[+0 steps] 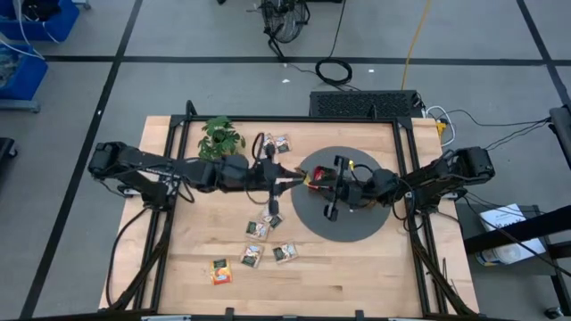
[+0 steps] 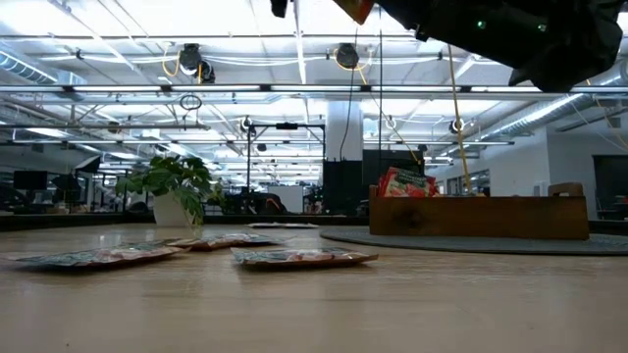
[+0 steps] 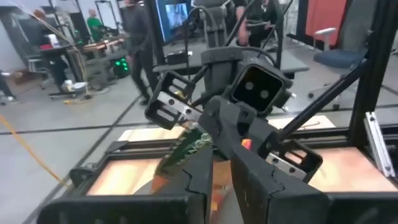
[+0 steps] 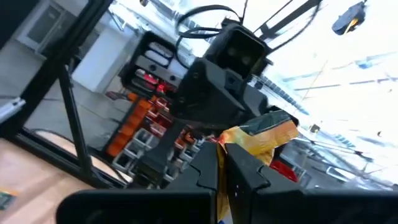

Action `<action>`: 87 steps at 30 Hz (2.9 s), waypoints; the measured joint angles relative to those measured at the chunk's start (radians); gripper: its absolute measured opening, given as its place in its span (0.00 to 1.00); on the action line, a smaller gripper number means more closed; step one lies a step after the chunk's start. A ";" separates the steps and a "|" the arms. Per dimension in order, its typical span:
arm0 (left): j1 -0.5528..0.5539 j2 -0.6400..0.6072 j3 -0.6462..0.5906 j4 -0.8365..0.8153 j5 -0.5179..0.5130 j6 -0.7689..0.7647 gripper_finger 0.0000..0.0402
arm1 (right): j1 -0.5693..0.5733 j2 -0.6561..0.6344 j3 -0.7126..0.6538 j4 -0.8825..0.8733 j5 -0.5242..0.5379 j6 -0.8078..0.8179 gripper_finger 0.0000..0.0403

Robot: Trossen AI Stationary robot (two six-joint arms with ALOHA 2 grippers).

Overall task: Pick & Place Tea
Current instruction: Put the yellow tea bag into the middle section of the wooden organizer

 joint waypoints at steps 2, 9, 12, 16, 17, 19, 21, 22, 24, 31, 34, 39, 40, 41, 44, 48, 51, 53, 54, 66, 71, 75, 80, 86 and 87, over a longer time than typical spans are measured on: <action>0.010 0.000 0.000 -0.006 0.019 -0.007 0.17 | 0.014 0.000 -0.001 -0.001 0.010 -0.039 0.01; 0.015 0.000 0.000 -0.031 0.002 0.011 0.39 | 0.080 -0.032 -0.002 0.012 0.152 -0.187 0.01; 0.020 0.000 0.000 -0.034 -0.017 0.023 0.52 | 0.100 -0.057 -0.016 0.013 0.157 -0.203 0.01; 0.035 0.001 0.000 0.002 -0.049 0.011 0.64 | 0.123 -0.082 -0.031 0.013 0.156 -0.195 0.01; 0.042 0.001 0.000 0.015 -0.051 0.004 0.66 | 0.128 -0.087 -0.032 0.011 0.156 -0.196 0.01; 0.056 0.001 0.000 0.041 -0.027 -0.029 0.69 | 0.137 -0.091 -0.033 0.004 0.154 -0.203 0.01; 0.072 0.001 0.000 0.063 0.044 -0.075 0.71 | 0.143 -0.090 -0.033 -0.004 0.152 -0.204 0.01; 0.078 0.001 0.000 0.076 0.080 -0.103 0.72 | 0.144 -0.090 -0.033 -0.004 0.144 -0.204 0.01; 0.087 0.001 0.000 0.100 0.141 -0.155 0.72 | 0.143 -0.090 -0.034 -0.002 0.107 -0.203 0.01; 0.077 0.001 0.000 0.126 0.197 -0.219 0.68 | 0.116 -0.090 -0.028 -0.003 0.036 -0.178 0.01; 0.074 0.001 0.000 0.127 0.197 -0.219 0.67 | 0.090 -0.090 -0.010 -0.003 -0.004 -0.136 0.01; 0.074 0.001 0.000 0.127 0.197 -0.220 0.65 | 0.055 -0.090 0.022 -0.065 -0.046 -0.094 0.01; 0.074 0.001 0.000 0.127 0.197 -0.219 0.65 | 0.050 -0.090 0.030 -0.077 -0.057 -0.084 0.01; 0.074 0.001 0.000 0.126 0.197 -0.216 0.65 | 0.048 -0.090 0.037 -0.091 -0.057 -0.078 0.01; 0.074 0.001 0.000 0.116 0.198 -0.197 0.64 | 0.041 -0.089 0.041 -0.104 -0.054 -0.079 0.01; 0.074 0.002 0.000 0.108 0.198 -0.193 0.62 | 0.042 -0.089 0.041 -0.092 -0.054 -0.081 0.01; 0.074 0.002 0.000 0.109 0.198 -0.194 0.60 | 0.042 -0.089 0.041 -0.093 -0.055 -0.083 0.01; 0.074 0.002 0.000 0.109 0.198 -0.191 0.56 | 0.042 -0.089 0.041 -0.093 -0.054 -0.083 0.01; 0.074 0.002 0.000 0.110 0.198 -0.184 0.53 | 0.042 -0.089 0.041 -0.093 -0.054 -0.083 0.01; 0.074 0.002 0.000 0.115 0.239 -0.088 0.02 | 0.042 -0.089 0.041 -0.099 -0.054 -0.099 0.01; 0.074 0.002 0.000 0.111 0.240 -0.064 0.01 | 0.042 -0.090 0.041 -0.121 -0.035 -0.098 0.05; 0.067 -0.040 0.000 0.047 0.210 -0.011 0.01 | 0.047 -0.090 0.041 -0.168 0.160 -0.080 0.11; 0.049 -0.101 -0.001 -0.070 0.123 0.053 0.00 | 0.063 -0.090 0.027 -0.244 0.400 -0.076 0.18; 0.024 -0.120 0.001 -0.205 0.022 0.078 0.00 | 0.072 -0.128 0.022 -0.328 0.447 -0.072 0.23; 0.023 -0.119 0.000 -0.228 0.014 0.077 0.00 | 0.072 -0.148 0.033 -0.382 0.448 -0.064 0.24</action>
